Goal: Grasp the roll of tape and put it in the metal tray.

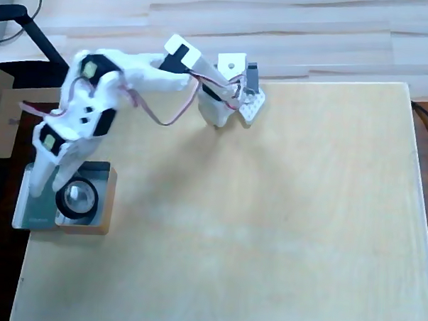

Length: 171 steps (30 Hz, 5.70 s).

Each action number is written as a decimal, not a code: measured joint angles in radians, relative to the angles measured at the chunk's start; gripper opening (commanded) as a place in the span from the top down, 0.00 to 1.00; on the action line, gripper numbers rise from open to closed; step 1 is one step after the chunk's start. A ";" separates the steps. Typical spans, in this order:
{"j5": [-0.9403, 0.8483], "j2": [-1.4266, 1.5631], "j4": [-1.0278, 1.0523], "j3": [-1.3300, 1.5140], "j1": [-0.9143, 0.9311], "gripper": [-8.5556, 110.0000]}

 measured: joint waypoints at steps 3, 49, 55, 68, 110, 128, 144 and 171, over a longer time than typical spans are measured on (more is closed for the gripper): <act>0.000 0.057 0.000 -0.063 -0.104 0.86; -0.046 1.902 -0.281 2.617 -0.529 0.93; -0.035 1.902 -0.341 2.715 -0.529 0.93; -0.035 1.902 -0.342 2.717 -0.529 0.93; -0.040 1.901 -0.486 2.780 -0.529 0.93; -0.040 1.901 -0.486 2.780 -0.529 0.93; -0.040 1.901 -0.486 2.780 -0.529 0.93; -0.040 1.899 -0.558 2.790 -0.529 0.93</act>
